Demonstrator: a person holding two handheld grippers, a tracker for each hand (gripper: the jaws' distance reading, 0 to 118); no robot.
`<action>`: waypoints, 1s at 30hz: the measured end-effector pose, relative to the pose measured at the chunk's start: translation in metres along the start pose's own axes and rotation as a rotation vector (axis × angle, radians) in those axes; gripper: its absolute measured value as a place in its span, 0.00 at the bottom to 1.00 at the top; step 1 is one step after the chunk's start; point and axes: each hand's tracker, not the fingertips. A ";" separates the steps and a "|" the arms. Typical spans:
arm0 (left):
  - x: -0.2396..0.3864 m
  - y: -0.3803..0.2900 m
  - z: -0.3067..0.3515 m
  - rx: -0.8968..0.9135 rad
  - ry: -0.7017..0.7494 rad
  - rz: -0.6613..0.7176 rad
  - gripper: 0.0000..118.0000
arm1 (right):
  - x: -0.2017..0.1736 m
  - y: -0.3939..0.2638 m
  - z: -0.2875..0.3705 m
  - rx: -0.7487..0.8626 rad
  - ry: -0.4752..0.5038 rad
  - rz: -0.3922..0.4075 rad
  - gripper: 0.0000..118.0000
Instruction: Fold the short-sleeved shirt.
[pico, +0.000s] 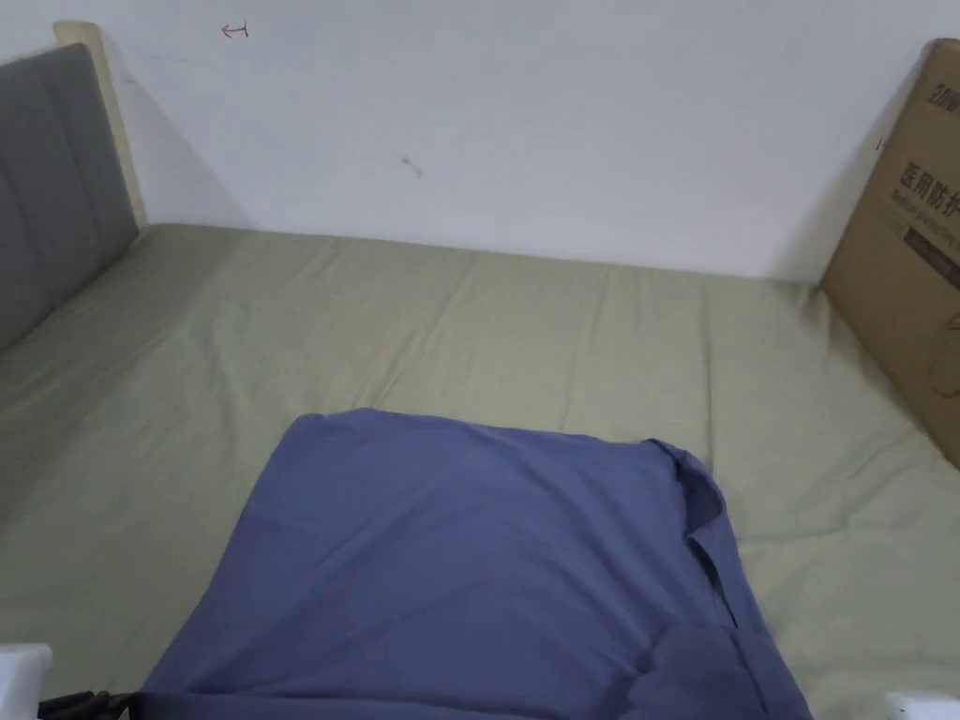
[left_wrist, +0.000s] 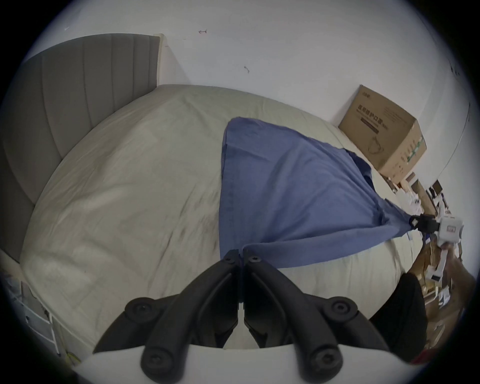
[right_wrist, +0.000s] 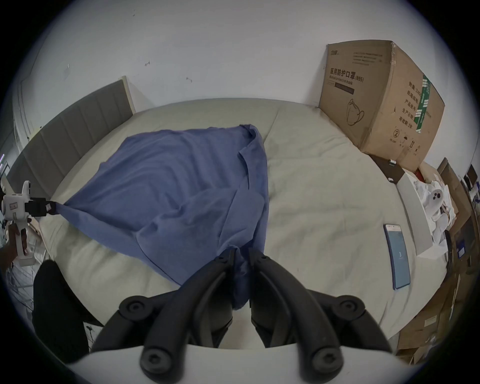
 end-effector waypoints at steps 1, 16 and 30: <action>-0.001 -0.006 0.001 -0.007 -0.004 -0.001 0.01 | 0.002 -0.008 0.006 -0.009 0.007 -0.005 0.08; 0.012 -0.035 0.022 -0.035 -0.014 -0.126 0.01 | 0.018 -0.039 0.004 -0.075 0.044 -0.009 0.08; 0.004 -0.032 0.044 0.059 0.098 -0.052 0.89 | 0.011 -0.037 0.020 -0.010 -0.074 0.001 1.00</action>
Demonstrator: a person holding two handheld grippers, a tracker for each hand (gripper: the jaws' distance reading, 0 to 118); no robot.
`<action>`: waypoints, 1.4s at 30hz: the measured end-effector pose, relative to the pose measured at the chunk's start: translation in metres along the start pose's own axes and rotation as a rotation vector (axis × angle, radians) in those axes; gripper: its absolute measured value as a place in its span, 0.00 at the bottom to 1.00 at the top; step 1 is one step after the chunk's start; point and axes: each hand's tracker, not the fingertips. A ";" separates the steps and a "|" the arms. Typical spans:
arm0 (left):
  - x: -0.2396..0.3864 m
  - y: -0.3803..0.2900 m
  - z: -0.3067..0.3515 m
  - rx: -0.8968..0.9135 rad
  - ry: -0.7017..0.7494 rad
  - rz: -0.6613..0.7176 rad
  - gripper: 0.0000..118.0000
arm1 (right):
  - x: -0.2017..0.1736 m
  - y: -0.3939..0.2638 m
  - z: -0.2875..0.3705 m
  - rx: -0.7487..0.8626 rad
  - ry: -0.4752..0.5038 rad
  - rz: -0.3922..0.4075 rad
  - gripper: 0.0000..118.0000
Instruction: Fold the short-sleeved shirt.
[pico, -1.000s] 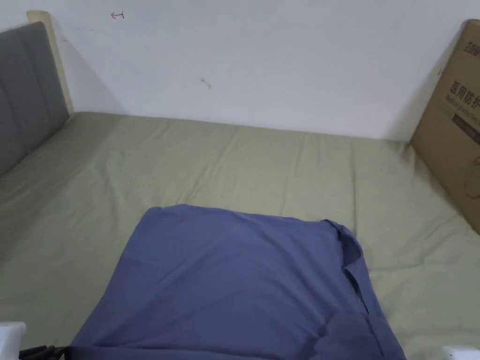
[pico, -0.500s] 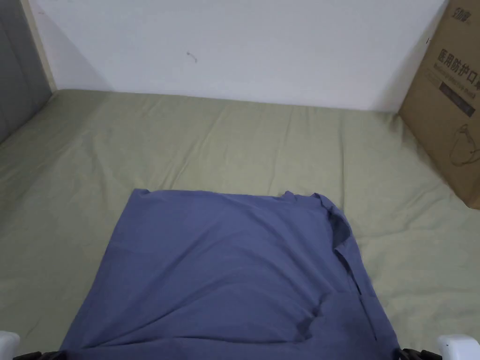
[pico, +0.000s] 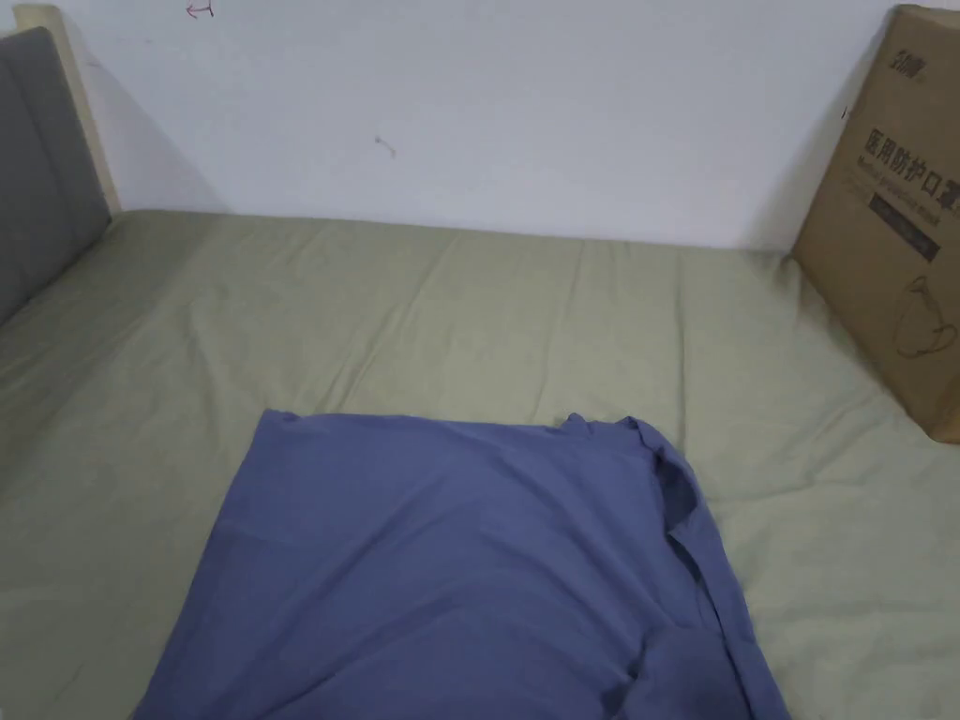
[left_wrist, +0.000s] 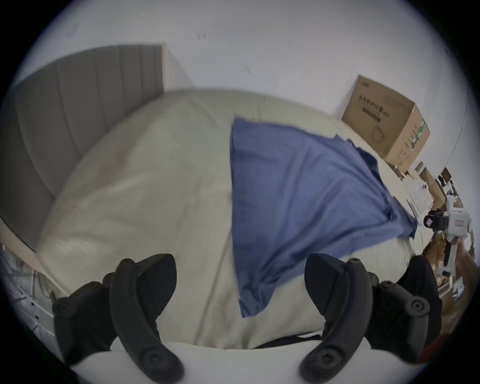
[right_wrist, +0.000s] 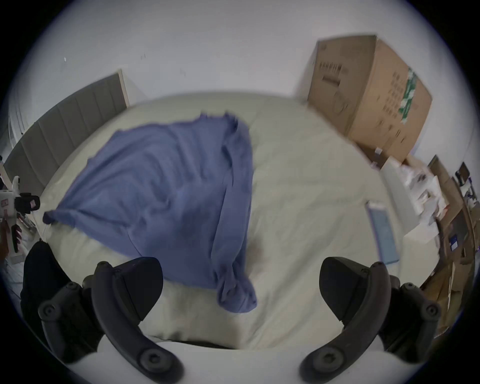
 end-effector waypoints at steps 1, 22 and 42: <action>0.001 0.009 0.013 0.048 -0.005 -0.016 0.89 | -0.002 0.007 0.012 0.029 -0.018 0.016 1.00; 0.091 0.010 0.198 0.608 -0.062 -0.123 0.00 | -0.101 0.010 0.199 0.597 -0.078 -0.032 0.00; 0.037 -0.007 -0.017 -0.131 -0.024 -0.282 0.79 | -0.104 0.018 0.169 0.507 0.030 -0.055 0.00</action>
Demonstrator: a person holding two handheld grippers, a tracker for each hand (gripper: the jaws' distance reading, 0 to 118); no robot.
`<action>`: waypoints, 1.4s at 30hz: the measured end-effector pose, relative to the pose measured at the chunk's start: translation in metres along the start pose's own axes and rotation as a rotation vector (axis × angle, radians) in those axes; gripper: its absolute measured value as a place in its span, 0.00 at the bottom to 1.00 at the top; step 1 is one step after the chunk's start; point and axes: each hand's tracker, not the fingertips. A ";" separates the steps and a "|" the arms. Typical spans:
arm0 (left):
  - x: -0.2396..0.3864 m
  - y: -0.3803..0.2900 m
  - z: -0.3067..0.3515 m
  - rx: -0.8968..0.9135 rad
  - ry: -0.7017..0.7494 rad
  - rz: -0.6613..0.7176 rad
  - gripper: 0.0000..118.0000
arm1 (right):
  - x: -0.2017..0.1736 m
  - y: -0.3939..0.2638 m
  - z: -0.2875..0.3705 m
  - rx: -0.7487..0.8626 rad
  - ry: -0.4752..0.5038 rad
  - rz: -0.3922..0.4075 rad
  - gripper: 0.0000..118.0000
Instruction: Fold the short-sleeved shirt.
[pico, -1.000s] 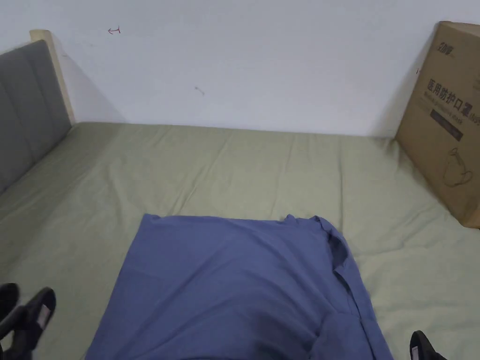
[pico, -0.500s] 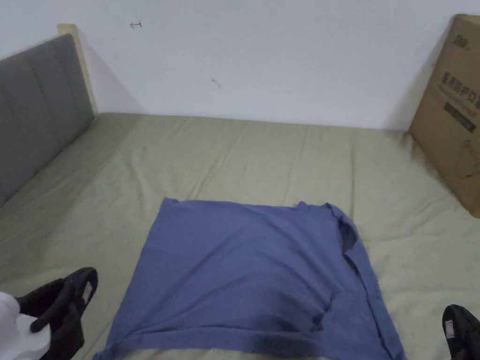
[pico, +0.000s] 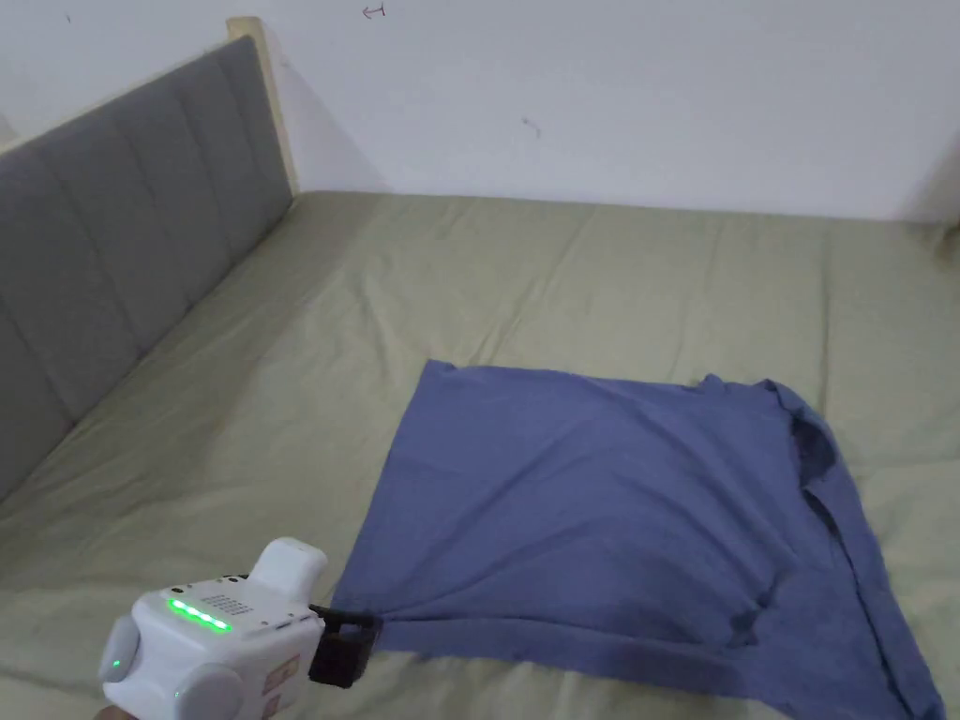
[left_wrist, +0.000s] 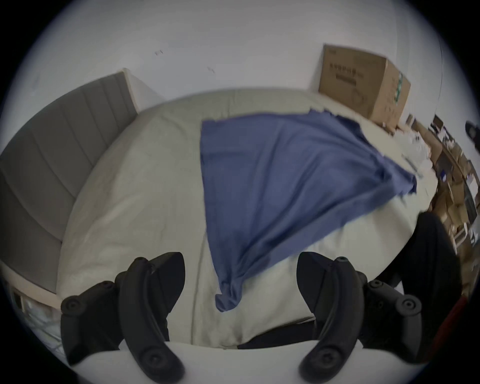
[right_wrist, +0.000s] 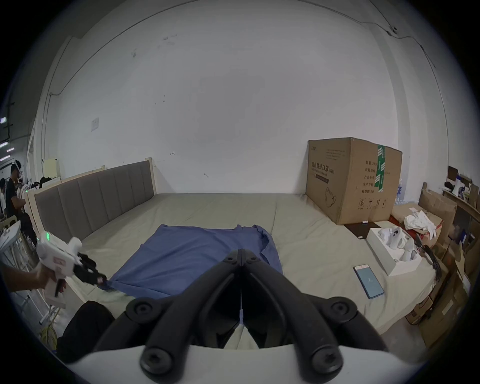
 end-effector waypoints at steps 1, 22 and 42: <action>0.001 -0.004 -0.008 -0.036 -0.019 -0.012 0.79 | 0.002 0.000 -0.001 -0.005 0.001 -0.005 0.00; 0.000 -0.007 -0.029 -0.089 -0.043 -0.004 0.03 | 0.052 -0.046 -0.054 -0.257 -0.083 0.057 0.01; -0.002 0.018 0.011 -0.006 -0.093 0.124 0.03 | 0.114 -0.132 -0.188 -0.801 0.031 -0.004 0.18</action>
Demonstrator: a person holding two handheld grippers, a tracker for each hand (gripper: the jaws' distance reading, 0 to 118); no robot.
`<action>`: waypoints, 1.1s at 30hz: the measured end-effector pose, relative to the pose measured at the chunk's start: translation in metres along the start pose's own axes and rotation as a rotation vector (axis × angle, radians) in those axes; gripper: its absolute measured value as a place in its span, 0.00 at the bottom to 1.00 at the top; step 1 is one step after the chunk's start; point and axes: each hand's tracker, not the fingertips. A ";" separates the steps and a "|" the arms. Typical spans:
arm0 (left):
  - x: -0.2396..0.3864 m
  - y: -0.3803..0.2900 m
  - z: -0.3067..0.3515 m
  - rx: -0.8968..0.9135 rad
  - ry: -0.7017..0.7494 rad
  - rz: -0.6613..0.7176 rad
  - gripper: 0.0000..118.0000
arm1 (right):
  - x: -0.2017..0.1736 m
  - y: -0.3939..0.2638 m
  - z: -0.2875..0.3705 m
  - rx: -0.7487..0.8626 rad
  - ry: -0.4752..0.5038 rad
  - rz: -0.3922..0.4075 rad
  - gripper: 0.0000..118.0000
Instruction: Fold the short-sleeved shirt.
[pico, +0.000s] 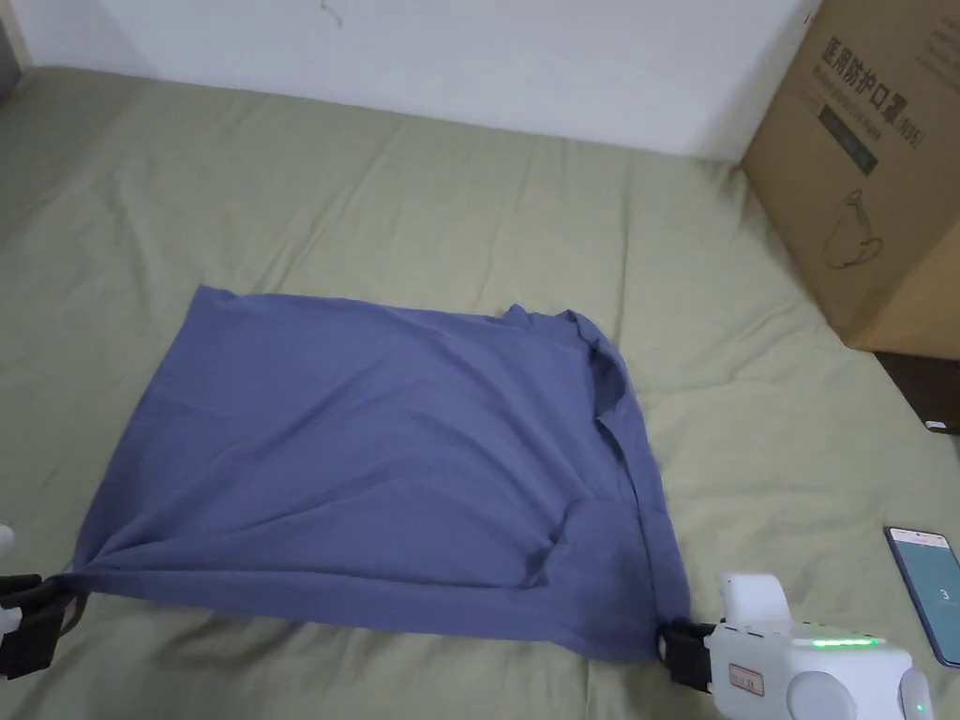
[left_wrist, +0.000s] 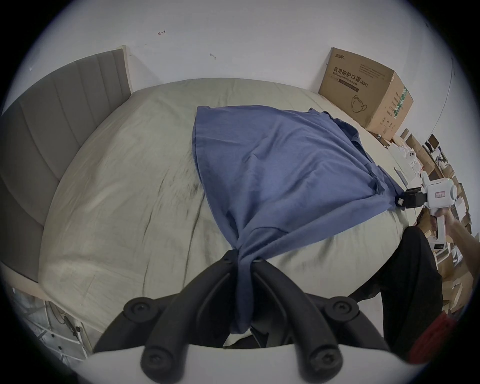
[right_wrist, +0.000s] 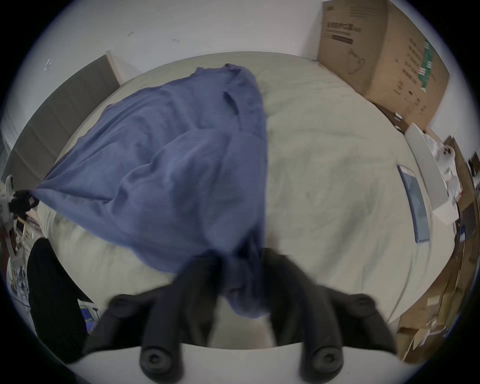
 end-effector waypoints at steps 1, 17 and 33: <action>0.000 0.000 0.001 0.000 -0.001 0.001 0.03 | -0.004 0.001 0.000 0.000 0.004 0.025 0.15; -0.021 0.046 0.001 0.035 -0.055 0.126 0.03 | 0.005 0.065 0.047 0.095 0.055 -0.060 0.10; -0.045 0.155 -0.121 -0.046 0.068 0.107 0.03 | 0.001 0.206 -0.059 0.137 -0.043 -0.019 0.10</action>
